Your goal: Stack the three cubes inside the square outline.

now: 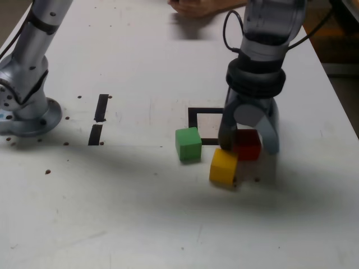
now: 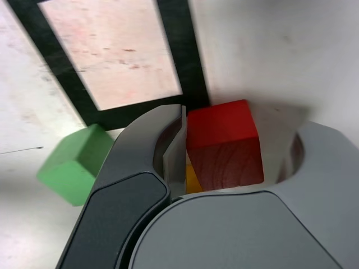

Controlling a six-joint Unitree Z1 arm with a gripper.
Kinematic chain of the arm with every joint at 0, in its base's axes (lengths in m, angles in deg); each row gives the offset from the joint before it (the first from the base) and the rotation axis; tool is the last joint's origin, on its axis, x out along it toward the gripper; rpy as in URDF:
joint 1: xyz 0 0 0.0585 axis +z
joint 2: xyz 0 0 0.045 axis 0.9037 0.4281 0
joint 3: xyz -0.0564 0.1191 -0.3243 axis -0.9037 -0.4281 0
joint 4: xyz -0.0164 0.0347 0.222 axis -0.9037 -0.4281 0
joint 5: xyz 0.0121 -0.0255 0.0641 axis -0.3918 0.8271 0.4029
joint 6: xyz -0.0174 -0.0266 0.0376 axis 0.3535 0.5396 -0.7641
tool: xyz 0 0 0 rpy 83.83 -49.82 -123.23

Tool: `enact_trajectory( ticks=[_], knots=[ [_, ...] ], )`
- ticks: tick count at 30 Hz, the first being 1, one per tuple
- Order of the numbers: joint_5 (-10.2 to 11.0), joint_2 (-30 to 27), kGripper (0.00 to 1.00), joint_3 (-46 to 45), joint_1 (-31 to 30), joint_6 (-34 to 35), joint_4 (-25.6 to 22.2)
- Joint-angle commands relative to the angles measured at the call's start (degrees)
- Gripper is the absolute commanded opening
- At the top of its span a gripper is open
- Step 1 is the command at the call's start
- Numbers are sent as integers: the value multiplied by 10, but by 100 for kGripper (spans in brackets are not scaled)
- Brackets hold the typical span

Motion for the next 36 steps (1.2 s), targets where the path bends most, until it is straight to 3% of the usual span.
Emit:
enact_trajectory(
  ticks=[1,12,24,36],
  knots=[
    [0,-7,3,-1,-3,0,11],
    [5,-17,0,-14,-10,1,24],
    [65,-88,0,-23,0,2,-10],
    [43,-124,0,-111,46,8,-1]
  ],
)
